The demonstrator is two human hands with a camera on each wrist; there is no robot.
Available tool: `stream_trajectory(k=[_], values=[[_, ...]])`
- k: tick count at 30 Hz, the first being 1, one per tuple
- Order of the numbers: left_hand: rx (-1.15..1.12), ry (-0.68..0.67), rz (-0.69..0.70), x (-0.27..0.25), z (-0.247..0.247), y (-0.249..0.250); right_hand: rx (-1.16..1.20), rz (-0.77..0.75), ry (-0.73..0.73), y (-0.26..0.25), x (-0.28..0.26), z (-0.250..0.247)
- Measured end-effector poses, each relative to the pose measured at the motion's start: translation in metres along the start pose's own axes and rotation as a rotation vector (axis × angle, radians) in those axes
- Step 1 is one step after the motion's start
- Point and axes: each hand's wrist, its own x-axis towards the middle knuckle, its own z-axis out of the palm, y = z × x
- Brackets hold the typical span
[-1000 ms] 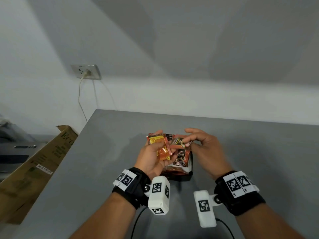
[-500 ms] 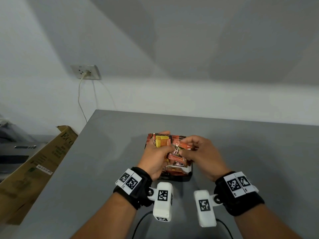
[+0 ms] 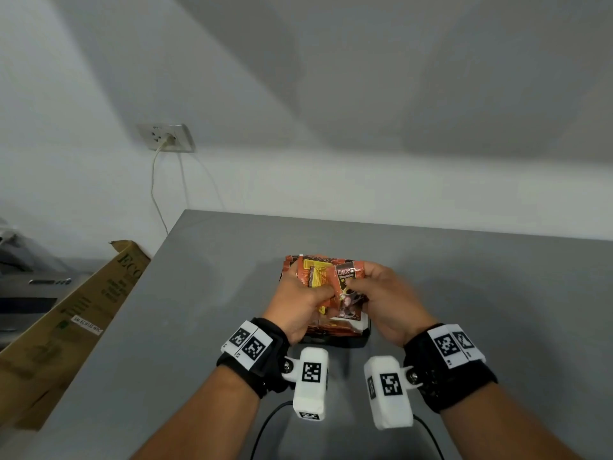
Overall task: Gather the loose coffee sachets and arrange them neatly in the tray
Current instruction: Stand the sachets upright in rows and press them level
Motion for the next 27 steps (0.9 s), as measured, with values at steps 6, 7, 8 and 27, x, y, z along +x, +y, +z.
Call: stream_trajectory(k=[6,7,8,27], values=[[-0.251,0.043,-0.271,0.006,-0.016,0.007,-0.339,-0.223,0.056,-0.011,-0.008,-0.01],[-0.246,0.034,-0.294,0.007,-0.019,0.007,-0.367,-0.226,0.037,-0.013,-0.01,-0.012],[-0.219,0.032,-0.304,0.007,-0.021,0.006,-0.392,-0.233,0.022,-0.013,-0.01,-0.014],[-0.108,0.049,-0.065,-0.002,0.006,0.003,0.06,0.001,0.204,0.006,-0.002,0.001]])
